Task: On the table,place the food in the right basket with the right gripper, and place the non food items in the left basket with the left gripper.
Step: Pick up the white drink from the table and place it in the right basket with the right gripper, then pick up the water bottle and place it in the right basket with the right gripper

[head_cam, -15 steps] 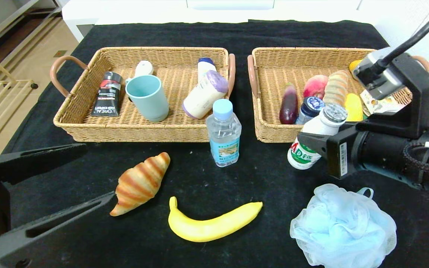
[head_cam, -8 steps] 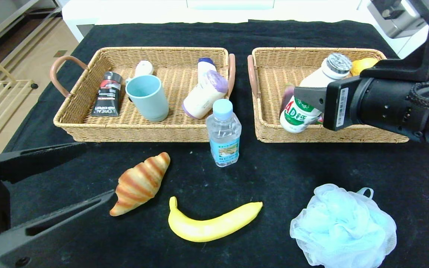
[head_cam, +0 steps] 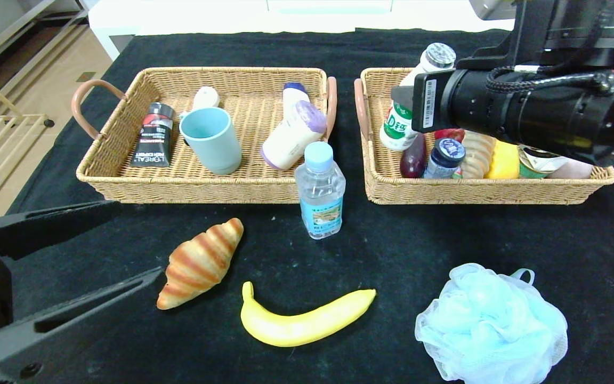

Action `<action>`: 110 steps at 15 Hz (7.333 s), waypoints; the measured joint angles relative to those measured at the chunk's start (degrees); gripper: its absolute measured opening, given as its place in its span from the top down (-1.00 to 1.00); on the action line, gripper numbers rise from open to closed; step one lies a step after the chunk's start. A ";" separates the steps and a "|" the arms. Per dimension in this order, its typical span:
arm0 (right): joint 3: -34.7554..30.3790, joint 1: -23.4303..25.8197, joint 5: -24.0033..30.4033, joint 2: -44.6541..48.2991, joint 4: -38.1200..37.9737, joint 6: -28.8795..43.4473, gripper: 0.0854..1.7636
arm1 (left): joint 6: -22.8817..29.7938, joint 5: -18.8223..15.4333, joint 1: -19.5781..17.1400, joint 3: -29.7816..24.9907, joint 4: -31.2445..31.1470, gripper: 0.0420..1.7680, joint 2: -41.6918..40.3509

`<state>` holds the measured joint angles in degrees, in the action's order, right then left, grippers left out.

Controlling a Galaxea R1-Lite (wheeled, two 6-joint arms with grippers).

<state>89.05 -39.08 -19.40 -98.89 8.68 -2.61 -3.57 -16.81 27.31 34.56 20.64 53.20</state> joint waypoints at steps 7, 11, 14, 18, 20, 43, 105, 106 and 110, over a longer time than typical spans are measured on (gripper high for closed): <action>12.11 4.94 0.07 -10.75 0.44 0.41 0.06 | -0.11 0.06 0.02 -0.09 -0.06 -0.94 -0.15; 15.34 6.51 0.16 -14.42 0.60 1.12 0.06 | -0.11 0.04 0.02 0.00 -0.02 -0.94 -0.26; 16.40 8.02 0.18 -15.91 0.79 1.77 0.06 | -0.20 0.02 0.04 0.02 -0.06 -0.94 -0.37; 16.68 8.66 0.13 -16.52 0.77 2.30 0.06 | -0.50 0.02 0.02 0.00 -0.11 -0.94 -0.45; 16.68 8.69 0.09 -16.58 0.74 2.61 0.06 | -0.52 0.02 0.02 0.00 -0.11 -0.94 -0.48; -6.45 1.05 -0.72 6.96 -7.56 2.39 -0.88 | -1.50 0.13 0.02 -0.26 -0.63 -0.94 -0.41; -11.74 -12.07 -5.92 -12.50 18.52 -0.67 -0.08 | -1.74 0.55 -0.05 -0.28 -0.83 -0.94 -0.45; -11.72 -12.07 -5.92 -12.50 18.49 -0.66 -0.08 | -1.77 0.55 -0.05 -0.28 -0.88 -0.94 -0.43; -11.41 -12.70 -5.83 -11.82 17.53 -1.02 -0.07 | -1.77 0.55 -0.05 -0.35 -0.83 -0.94 -0.23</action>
<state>77.64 -51.79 -25.22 -110.71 26.21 -3.63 -5.34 -16.26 27.26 34.21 19.81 52.97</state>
